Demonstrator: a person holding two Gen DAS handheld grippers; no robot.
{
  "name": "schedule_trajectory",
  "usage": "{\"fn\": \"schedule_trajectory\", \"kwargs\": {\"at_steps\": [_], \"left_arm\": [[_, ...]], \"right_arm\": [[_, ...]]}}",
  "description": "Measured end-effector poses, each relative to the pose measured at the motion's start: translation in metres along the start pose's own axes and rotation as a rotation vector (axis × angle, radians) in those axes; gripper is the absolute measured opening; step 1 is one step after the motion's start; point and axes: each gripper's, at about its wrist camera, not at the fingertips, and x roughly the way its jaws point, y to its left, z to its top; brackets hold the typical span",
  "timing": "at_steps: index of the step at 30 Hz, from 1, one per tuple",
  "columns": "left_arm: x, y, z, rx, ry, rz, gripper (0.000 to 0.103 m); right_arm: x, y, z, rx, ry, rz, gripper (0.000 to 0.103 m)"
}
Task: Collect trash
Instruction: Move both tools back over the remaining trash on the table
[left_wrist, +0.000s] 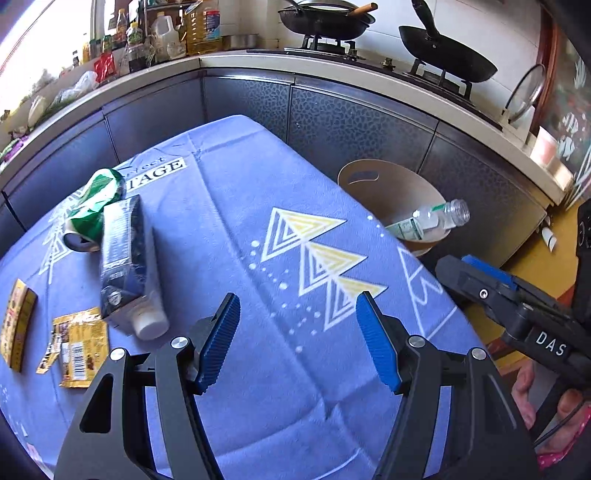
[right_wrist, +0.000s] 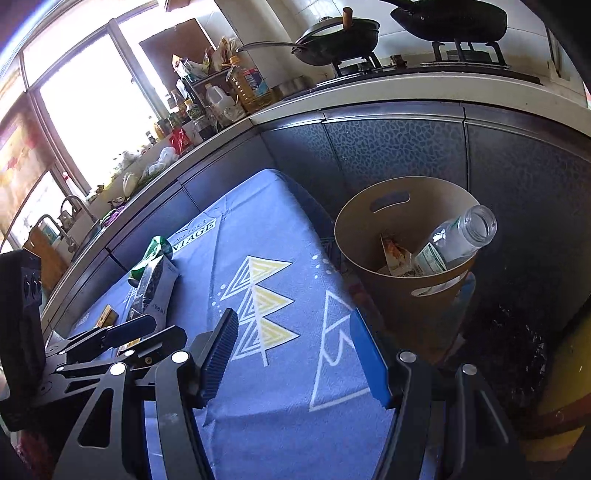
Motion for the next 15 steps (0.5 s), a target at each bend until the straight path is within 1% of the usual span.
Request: {"fn": "schedule_trajectory", "kwargs": {"at_steps": [4, 9, 12, 15], "left_arm": [[0.001, -0.005, 0.007, 0.017, -0.016, -0.002, 0.065], [0.003, -0.008, 0.006, 0.036, 0.012, -0.022, 0.065], [0.002, -0.009, 0.003, 0.059, 0.013, -0.023, 0.065], [-0.001, -0.002, -0.005, 0.056, 0.018, -0.037, 0.065]], "right_arm": [[0.001, -0.009, 0.010, -0.007, 0.022, 0.019, 0.064], [-0.001, -0.010, 0.009, 0.000, 0.029, 0.034, 0.064], [-0.004, -0.009, 0.005, 0.020, 0.015, 0.034, 0.064], [-0.006, -0.004, -0.002, 0.041, -0.008, 0.025, 0.064]]}}
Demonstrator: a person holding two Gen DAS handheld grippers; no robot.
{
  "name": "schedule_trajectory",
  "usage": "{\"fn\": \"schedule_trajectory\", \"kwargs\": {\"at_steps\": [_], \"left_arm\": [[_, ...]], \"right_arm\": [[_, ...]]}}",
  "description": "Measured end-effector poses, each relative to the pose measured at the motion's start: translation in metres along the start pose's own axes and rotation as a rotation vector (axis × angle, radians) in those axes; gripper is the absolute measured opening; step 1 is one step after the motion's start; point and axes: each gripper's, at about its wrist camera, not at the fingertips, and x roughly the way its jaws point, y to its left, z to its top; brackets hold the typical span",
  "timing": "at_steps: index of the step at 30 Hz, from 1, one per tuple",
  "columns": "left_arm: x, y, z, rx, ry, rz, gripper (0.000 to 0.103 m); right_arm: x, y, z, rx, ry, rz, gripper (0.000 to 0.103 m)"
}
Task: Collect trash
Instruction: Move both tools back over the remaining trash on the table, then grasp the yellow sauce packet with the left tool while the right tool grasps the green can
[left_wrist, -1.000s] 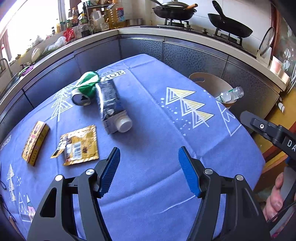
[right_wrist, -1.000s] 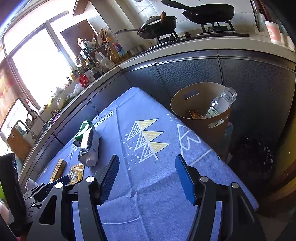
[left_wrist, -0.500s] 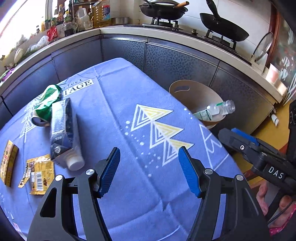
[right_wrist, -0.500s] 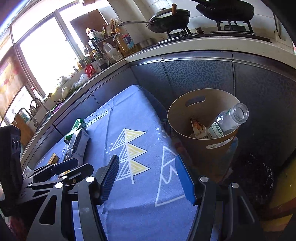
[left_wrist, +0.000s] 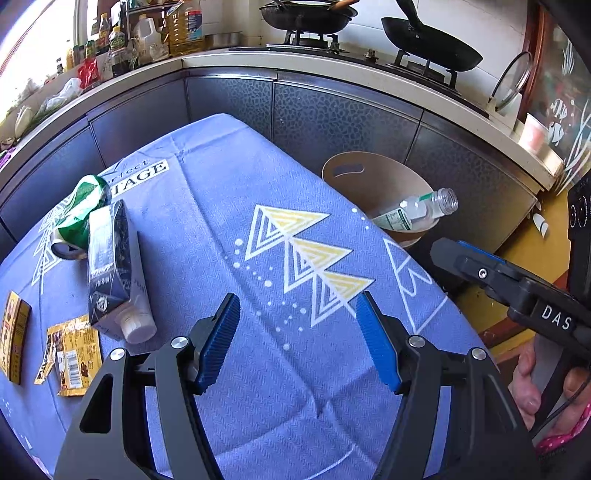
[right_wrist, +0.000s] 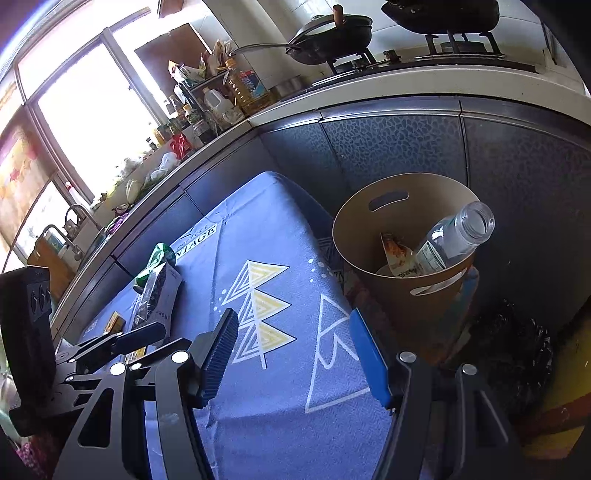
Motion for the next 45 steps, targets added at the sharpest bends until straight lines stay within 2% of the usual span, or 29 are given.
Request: {"fn": "schedule_trajectory", "kwargs": {"at_steps": [6, 10, 15, 18, 22, 31, 33, 36, 38, 39, 40, 41, 42, 45], "left_arm": [[-0.030, 0.041, -0.030, -0.029, -0.035, -0.040, 0.065], [-0.059, 0.097, -0.058, -0.080, -0.073, -0.056, 0.065], [-0.091, 0.164, -0.082, -0.149, -0.136, -0.005, 0.065], [-0.105, 0.213, -0.093, -0.254, -0.166, 0.051, 0.065], [-0.098, 0.251, -0.092, -0.356, -0.132, 0.054, 0.064], [-0.056, 0.280, -0.086, -0.534, -0.016, -0.053, 0.060], [-0.050, 0.277, -0.088, -0.552, 0.002, -0.047, 0.058], [-0.042, 0.277, -0.095, -0.588, 0.039, -0.043, 0.058], [-0.043, 0.277, -0.095, -0.600, 0.037, -0.051, 0.057], [-0.042, 0.278, -0.095, -0.612, 0.041, -0.073, 0.056], [-0.041, 0.277, -0.095, -0.619, 0.046, -0.084, 0.056], [-0.040, 0.276, -0.093, -0.618, 0.048, -0.079, 0.056], [-0.039, 0.273, -0.091, -0.610, 0.050, -0.079, 0.048], [-0.031, 0.266, -0.088, -0.604, 0.070, -0.131, 0.036]], "right_arm": [[0.002, 0.027, -0.018, 0.032, -0.036, -0.050, 0.064], [0.013, 0.061, -0.028, 0.049, -0.022, -0.084, 0.064], [0.027, 0.114, -0.032, -0.012, -0.002, -0.114, 0.064], [0.039, 0.142, -0.034, -0.056, 0.029, -0.098, 0.064], [0.048, 0.164, -0.039, -0.114, 0.052, -0.058, 0.064], [0.053, 0.158, -0.043, -0.169, 0.085, 0.015, 0.064], [0.059, 0.162, -0.034, -0.210, 0.096, 0.024, 0.064], [0.075, 0.182, -0.017, -0.299, 0.118, 0.061, 0.064], [0.091, 0.203, -0.006, -0.379, 0.144, 0.105, 0.064], [0.102, 0.215, 0.002, -0.415, 0.158, 0.134, 0.065], [0.111, 0.224, 0.010, -0.425, 0.162, 0.154, 0.070], [0.124, 0.232, 0.021, -0.410, 0.176, 0.179, 0.075], [0.138, 0.236, 0.034, -0.366, 0.206, 0.209, 0.075], [0.189, 0.229, 0.072, -0.171, 0.331, 0.298, 0.075]]}}
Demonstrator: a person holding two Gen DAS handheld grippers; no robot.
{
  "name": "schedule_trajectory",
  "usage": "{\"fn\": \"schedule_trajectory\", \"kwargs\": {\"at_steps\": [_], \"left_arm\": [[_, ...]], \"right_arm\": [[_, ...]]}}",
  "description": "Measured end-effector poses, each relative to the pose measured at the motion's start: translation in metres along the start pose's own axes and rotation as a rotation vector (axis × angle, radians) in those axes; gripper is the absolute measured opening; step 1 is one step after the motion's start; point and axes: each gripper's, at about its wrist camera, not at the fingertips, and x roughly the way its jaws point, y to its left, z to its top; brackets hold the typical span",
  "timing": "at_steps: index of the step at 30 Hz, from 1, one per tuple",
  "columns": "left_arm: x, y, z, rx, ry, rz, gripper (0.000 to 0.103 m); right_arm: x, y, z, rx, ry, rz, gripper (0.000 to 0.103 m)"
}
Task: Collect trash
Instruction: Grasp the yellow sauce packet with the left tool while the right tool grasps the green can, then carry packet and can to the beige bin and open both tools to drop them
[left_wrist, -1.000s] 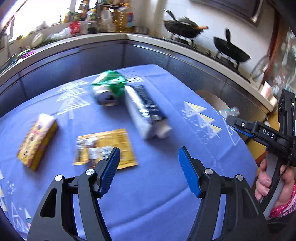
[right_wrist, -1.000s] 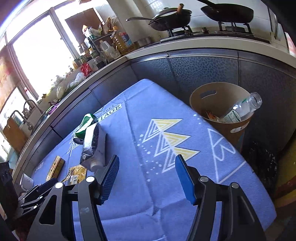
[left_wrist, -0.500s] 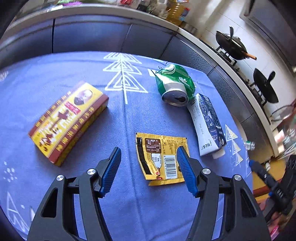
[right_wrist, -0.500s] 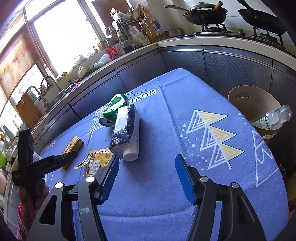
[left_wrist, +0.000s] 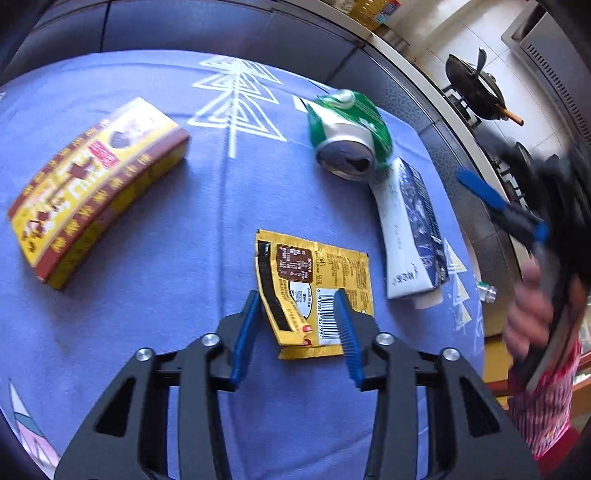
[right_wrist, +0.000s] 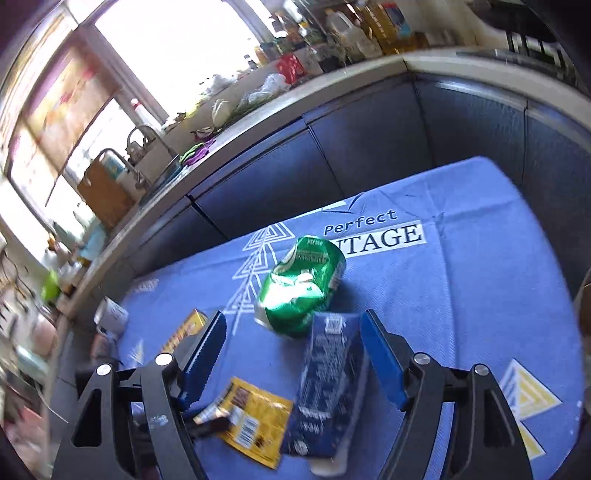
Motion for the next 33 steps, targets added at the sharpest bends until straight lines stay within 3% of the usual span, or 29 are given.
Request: {"fn": "schedule_trajectory", "kwargs": {"at_steps": [3, 7, 9, 12, 15, 16, 17, 19, 28, 33], "left_arm": [[0.004, -0.005, -0.003, 0.000, -0.006, -0.002, 0.034], [0.007, -0.007, -0.005, -0.015, 0.000, -0.023, 0.026], [0.010, -0.007, -0.006, -0.026, 0.009, -0.027, 0.015], [0.011, -0.007, -0.005, -0.028, 0.007, -0.023, 0.013], [0.010, -0.006, -0.004, -0.036, 0.003, -0.034, 0.003], [0.009, -0.008, -0.004, -0.031, -0.007, -0.026, 0.003], [0.007, -0.009, -0.004, -0.023, -0.020, -0.020, 0.001], [0.001, -0.011, -0.004, -0.012, -0.043, -0.020, 0.001], [-0.048, -0.018, -0.003, 0.004, -0.142, -0.044, 0.000], [-0.078, -0.035, -0.004, 0.046, -0.194, -0.026, 0.000]], "right_arm": [[0.033, -0.028, 0.030, 0.105, 0.082, 0.014, 0.075], [0.072, -0.061, 0.039, 0.215, 0.203, 0.073, 0.069], [0.086, -0.066, 0.038, 0.227, 0.232, 0.101, 0.067], [0.101, -0.057, 0.033, 0.206, 0.268, 0.145, 0.060], [0.112, -0.041, 0.032, 0.165, 0.299, 0.172, 0.045], [0.115, -0.035, 0.033, 0.148, 0.302, 0.193, 0.032], [0.115, -0.030, 0.035, 0.134, 0.294, 0.209, 0.017], [0.111, -0.015, 0.038, 0.095, 0.269, 0.219, 0.012], [0.039, 0.030, 0.047, -0.064, 0.078, 0.263, 0.011], [-0.018, 0.023, 0.034, -0.095, -0.008, 0.261, 0.011]]}}
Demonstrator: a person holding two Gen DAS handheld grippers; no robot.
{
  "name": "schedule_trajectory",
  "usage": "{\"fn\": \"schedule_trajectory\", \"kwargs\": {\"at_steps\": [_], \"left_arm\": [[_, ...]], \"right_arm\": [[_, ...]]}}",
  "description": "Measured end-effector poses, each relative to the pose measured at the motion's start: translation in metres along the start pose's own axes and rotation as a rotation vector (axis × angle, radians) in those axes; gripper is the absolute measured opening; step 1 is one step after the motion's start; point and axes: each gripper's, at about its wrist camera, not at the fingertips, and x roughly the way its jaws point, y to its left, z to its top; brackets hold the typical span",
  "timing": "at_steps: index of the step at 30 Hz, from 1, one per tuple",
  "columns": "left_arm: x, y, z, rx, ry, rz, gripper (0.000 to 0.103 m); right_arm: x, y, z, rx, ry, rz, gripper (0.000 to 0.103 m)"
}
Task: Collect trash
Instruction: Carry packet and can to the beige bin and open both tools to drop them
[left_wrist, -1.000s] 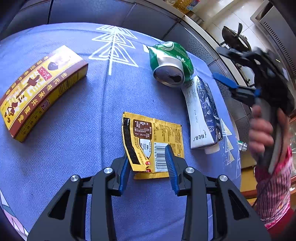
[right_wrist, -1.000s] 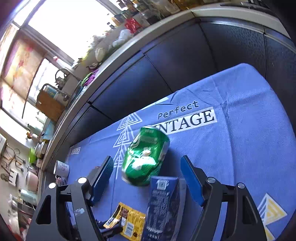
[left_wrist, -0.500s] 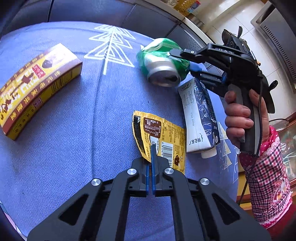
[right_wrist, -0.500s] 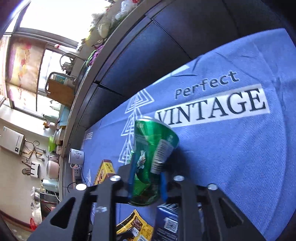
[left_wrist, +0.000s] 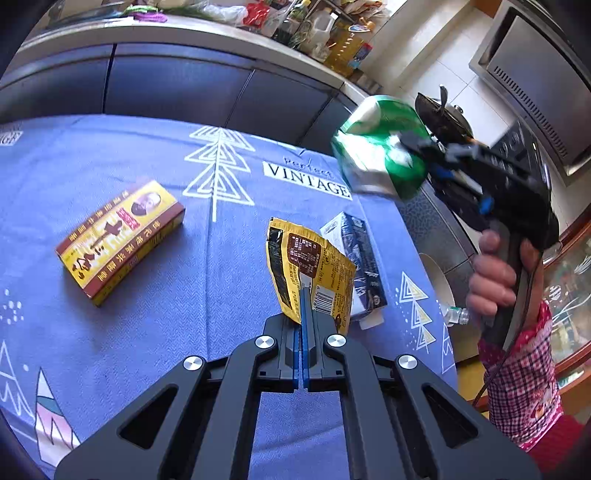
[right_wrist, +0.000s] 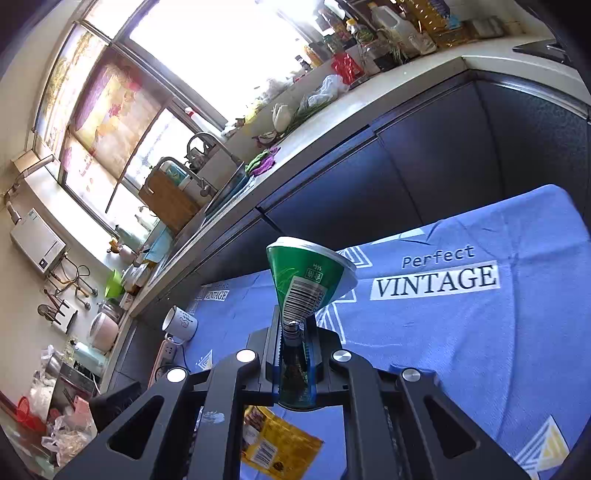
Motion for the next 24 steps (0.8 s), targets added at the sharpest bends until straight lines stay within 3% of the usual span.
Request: {"fn": "schedule_trajectory", "kwargs": {"at_steps": [6, 15, 20, 24], "left_arm": [[0.009, -0.056, 0.016, 0.118, 0.013, -0.039, 0.000], [0.103, -0.219, 0.038, 0.355, 0.094, -0.134, 0.000], [0.173, -0.297, 0.033, 0.456, 0.162, -0.155, 0.001], [0.222, -0.332, 0.022, 0.513, 0.212, -0.132, 0.001]], "right_arm": [[-0.086, -0.040, -0.020, 0.023, -0.088, -0.168, 0.011], [-0.233, -0.130, -0.057, 0.153, -0.240, -0.421, 0.011], [-0.268, -0.192, -0.084, 0.263, -0.262, -0.490, 0.011], [-0.267, -0.234, -0.099, 0.336, -0.237, -0.507, 0.011]]}}
